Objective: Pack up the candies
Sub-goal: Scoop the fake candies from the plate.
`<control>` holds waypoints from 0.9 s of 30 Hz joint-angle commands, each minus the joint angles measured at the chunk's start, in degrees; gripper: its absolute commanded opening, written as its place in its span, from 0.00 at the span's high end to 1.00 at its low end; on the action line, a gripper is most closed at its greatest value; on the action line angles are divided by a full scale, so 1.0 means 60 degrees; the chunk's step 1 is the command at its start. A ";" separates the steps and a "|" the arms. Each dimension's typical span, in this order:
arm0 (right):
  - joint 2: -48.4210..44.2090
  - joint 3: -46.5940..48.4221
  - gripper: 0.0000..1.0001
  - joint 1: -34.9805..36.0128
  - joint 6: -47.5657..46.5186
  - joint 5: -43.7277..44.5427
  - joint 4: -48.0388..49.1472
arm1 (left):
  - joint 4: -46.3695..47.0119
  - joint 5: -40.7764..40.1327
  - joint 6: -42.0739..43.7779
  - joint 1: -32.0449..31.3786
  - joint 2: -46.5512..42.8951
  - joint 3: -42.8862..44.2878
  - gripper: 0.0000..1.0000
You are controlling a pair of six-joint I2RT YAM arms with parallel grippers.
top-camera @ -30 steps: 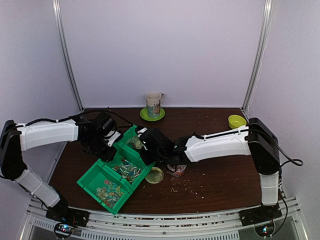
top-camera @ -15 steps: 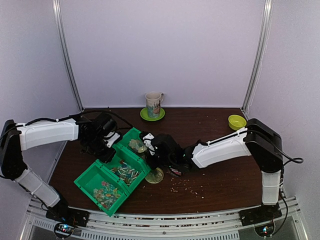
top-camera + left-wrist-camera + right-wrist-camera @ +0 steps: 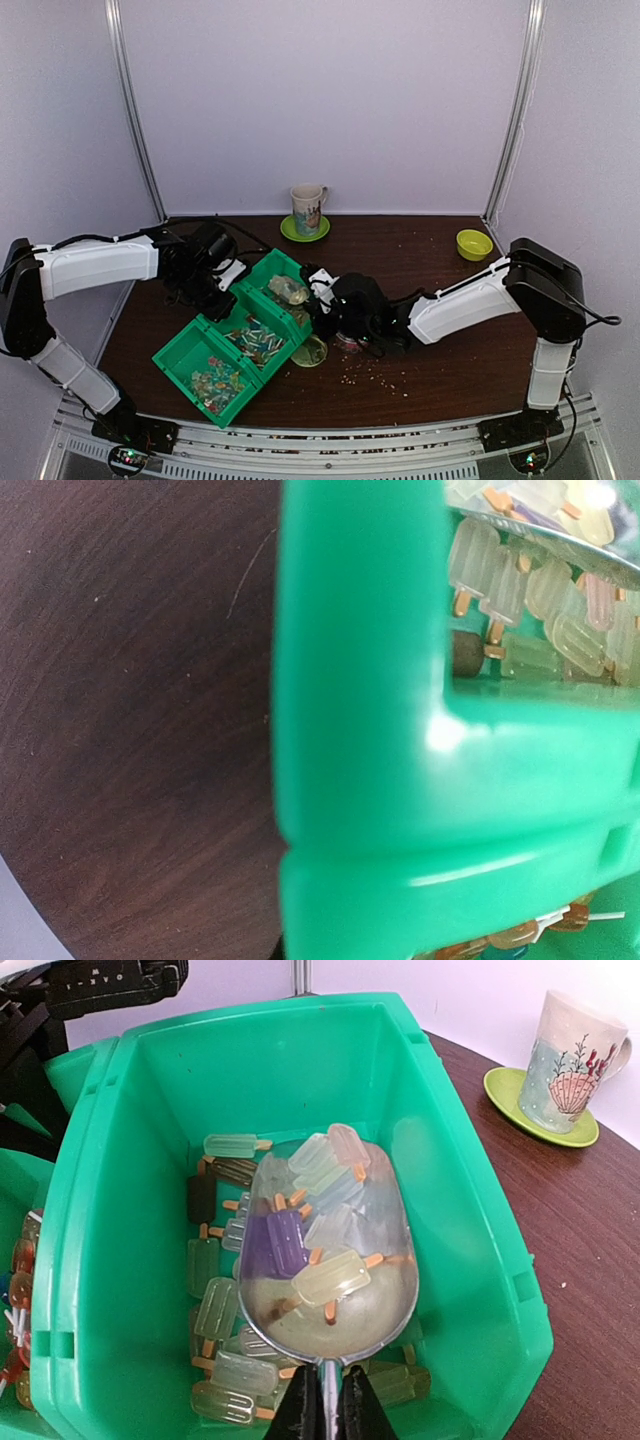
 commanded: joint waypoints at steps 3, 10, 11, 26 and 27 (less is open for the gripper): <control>-0.0670 -0.0669 1.00 -0.0073 -0.0302 0.0065 0.0455 | 0.1139 0.0470 -0.0324 0.0284 -0.0257 0.0274 1.00; -0.1294 -0.0996 1.00 -0.0071 -0.0354 -0.0117 0.0591 | 0.0982 0.0434 -0.0361 0.0353 -0.0148 0.0312 1.00; -0.1364 -0.0990 1.00 -0.0073 -0.0365 -0.0138 0.0546 | 0.0941 0.0405 -0.0358 0.0357 -0.0126 0.0318 1.00; -0.3567 -0.1874 1.00 -0.0060 -0.0764 0.0279 -0.0654 | 0.0836 0.0178 -0.0521 0.0548 -0.0149 0.0319 1.00; -0.3800 -0.1995 1.00 -0.0059 -0.0789 0.0358 -0.0839 | 0.0837 0.0177 -0.0544 0.0568 -0.0170 0.0321 1.00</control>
